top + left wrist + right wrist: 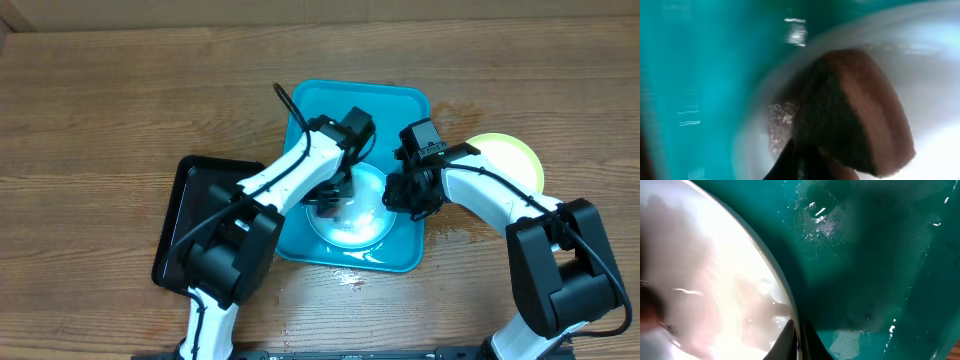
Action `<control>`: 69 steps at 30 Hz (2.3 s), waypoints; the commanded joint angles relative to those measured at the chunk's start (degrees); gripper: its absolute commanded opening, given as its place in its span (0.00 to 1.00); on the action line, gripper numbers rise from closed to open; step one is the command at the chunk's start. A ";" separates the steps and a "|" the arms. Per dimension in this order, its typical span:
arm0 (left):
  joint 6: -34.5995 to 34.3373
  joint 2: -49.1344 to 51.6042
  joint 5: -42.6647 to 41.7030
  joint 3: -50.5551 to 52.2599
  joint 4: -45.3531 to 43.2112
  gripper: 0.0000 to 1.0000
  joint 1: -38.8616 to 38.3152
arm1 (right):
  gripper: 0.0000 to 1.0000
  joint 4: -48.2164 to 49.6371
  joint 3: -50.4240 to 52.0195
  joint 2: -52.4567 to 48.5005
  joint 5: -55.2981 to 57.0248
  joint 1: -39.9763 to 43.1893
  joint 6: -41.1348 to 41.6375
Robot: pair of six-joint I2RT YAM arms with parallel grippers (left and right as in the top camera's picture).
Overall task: Clean dirty plates on tray and stack at the side
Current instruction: 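Scrub the white plate with the sponge while right gripper holds it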
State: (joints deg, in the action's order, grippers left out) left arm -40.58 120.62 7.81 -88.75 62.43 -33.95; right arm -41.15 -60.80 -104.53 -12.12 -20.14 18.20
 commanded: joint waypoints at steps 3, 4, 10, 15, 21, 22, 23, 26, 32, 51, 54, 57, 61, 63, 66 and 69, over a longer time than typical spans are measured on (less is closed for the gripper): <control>2.93 0.98 2.47 0.42 0.13 0.04 2.99 | 0.04 -0.57 0.79 -2.01 2.43 -0.07 -0.02; 3.87 0.98 -2.38 0.48 -0.83 0.04 3.04 | 0.04 -0.52 0.79 -2.01 2.43 -0.07 -0.04; 5.18 1.01 -27.67 2.38 -13.22 0.04 1.07 | 0.04 -0.55 0.79 -2.01 2.43 -0.07 -0.02; 1.33 1.01 -29.55 3.80 -19.63 0.04 -2.19 | 0.04 -0.74 0.79 -2.01 2.43 -0.07 -0.02; 0.70 1.01 -29.73 4.00 -16.22 0.04 -3.21 | 0.04 -0.79 0.81 -2.01 2.43 -0.07 -0.02; 0.72 1.01 -29.70 4.02 -15.17 0.04 -3.21 | 0.04 -0.87 0.79 -2.01 2.40 -0.04 -0.02; 0.74 1.01 -29.68 4.02 -13.70 0.04 -3.19 | 0.04 -0.94 0.79 -2.01 2.40 -0.07 -0.02; 1.77 1.01 -27.65 4.00 -8.48 0.04 -3.17 | 0.04 -1.22 0.79 -2.01 2.40 -0.07 -0.02; 3.28 0.98 -9.88 2.62 3.91 0.04 -2.21 | 0.04 -1.36 0.79 -2.01 2.40 -0.07 -0.02; 8.31 1.01 -15.30 -2.64 -7.28 0.04 0.04 | 0.04 -1.38 0.79 -2.01 2.40 -0.07 -0.02; 8.15 1.14 -28.15 0.83 -16.46 0.04 -1.57 | 0.04 -1.38 0.79 -2.01 2.40 -0.07 -0.02; 6.47 1.16 -32.59 2.45 -18.80 0.04 -2.80 | 0.04 -1.40 0.79 -2.01 2.40 -0.07 -0.02; 6.25 1.16 -32.76 2.45 -16.57 0.04 -2.97 | 0.04 -1.40 0.81 -2.01 2.40 -0.07 -0.02; 6.21 1.16 -32.79 2.45 -15.02 0.04 -2.23 | 0.04 -1.44 0.79 -2.01 2.40 -0.07 -0.02; 5.90 1.16 -31.91 2.45 -10.36 0.04 -0.87 | 0.04 -1.62 0.79 -2.01 2.40 -0.07 -0.02; 5.88 1.16 -22.93 2.45 -4.00 0.04 0.04 | 0.04 -1.77 0.79 -2.01 2.40 -0.07 -0.02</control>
State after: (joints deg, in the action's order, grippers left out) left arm -34.17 120.79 -21.52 -87.22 54.89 -35.16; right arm -42.11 -60.84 -104.53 -12.95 -20.03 18.41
